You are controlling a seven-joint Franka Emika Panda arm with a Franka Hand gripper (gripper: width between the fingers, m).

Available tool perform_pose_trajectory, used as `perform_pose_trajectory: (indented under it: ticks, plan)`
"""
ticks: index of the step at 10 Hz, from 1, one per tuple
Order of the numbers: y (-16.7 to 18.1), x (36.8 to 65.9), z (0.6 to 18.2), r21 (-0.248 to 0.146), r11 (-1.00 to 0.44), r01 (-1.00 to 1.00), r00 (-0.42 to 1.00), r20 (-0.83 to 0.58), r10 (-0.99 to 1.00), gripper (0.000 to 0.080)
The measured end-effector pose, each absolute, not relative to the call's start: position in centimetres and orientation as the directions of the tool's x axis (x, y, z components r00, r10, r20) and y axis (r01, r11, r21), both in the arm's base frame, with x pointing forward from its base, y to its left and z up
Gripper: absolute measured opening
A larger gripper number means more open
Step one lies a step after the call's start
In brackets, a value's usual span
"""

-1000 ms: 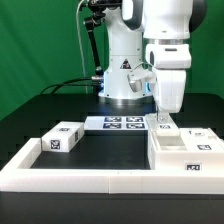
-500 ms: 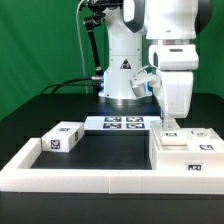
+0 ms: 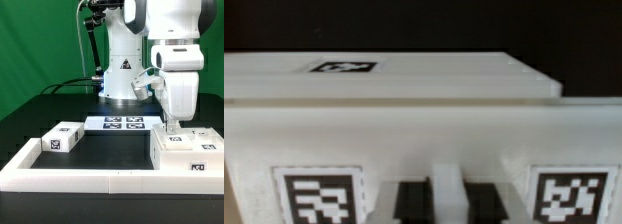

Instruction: Assemble cabinet

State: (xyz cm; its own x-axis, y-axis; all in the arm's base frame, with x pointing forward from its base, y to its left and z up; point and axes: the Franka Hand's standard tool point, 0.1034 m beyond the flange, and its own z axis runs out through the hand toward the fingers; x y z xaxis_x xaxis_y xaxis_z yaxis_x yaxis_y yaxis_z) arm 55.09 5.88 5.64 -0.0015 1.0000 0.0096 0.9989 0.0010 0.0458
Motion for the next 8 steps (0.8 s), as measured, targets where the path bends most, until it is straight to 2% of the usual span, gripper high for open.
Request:
perform_pose_trajectory:
  ticks: [4, 8]
  plan:
    - [6.0, 57.7, 5.7, 0.071, -0.041, 0.997, 0.04, 0.02, 0.999, 0.0074]
    - [6.0, 58.0, 5.6, 0.049, -0.039, 0.998, 0.038, 0.012, 0.999, 0.0075]
